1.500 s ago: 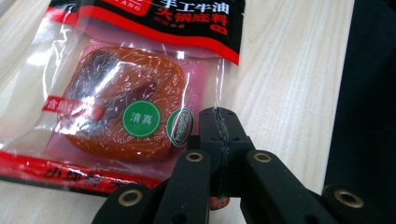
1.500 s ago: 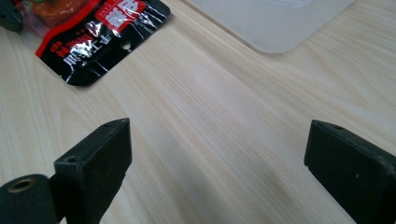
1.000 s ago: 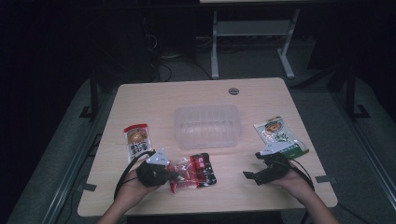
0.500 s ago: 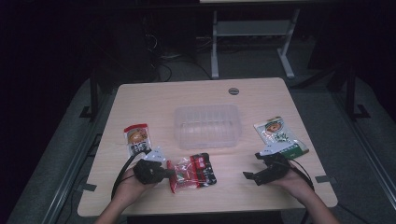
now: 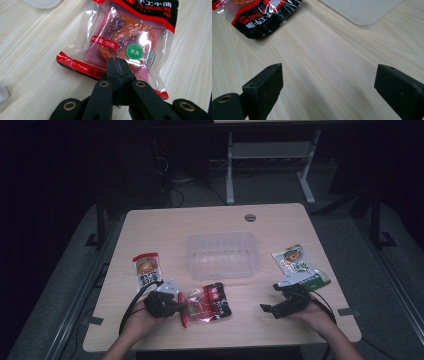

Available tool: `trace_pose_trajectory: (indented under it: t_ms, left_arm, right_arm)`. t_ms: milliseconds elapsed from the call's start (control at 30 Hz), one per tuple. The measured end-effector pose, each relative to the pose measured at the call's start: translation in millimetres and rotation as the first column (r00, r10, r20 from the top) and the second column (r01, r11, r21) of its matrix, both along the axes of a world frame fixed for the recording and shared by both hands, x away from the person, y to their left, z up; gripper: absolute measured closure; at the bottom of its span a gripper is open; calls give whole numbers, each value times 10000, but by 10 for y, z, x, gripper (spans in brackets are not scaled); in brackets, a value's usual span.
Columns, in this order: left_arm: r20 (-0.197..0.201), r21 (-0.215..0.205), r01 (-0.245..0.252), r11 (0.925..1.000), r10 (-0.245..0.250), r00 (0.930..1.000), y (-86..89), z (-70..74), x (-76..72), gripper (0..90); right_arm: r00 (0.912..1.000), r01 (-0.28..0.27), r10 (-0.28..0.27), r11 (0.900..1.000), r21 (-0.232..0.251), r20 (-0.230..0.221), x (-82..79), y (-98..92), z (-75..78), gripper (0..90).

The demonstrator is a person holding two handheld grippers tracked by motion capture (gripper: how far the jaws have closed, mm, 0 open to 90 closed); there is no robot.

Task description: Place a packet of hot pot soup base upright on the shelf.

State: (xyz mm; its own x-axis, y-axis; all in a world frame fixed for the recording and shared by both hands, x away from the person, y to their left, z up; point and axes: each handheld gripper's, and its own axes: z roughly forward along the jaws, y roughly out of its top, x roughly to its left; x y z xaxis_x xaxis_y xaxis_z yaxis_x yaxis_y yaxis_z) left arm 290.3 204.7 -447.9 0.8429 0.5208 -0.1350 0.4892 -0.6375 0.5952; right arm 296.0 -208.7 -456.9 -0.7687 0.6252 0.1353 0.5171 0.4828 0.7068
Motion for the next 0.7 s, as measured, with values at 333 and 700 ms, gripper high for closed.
trace_pose_trajectory:
  t_ms: [333, 700]
  left_arm:
    - [-269, -38, -53, 10000, 52, 9996, 24, -22, 17, 897]
    - [-293, 357, -98, 9993, 108, 9995, 17, -39, 28, 898]
  right_arm:
    - [9998, -14, 15, 10000, 70, -196, 3, 0, 4, 80]
    - [9972, -565, 611, 9932, 1021, -422, 75, 224, 78, 80]
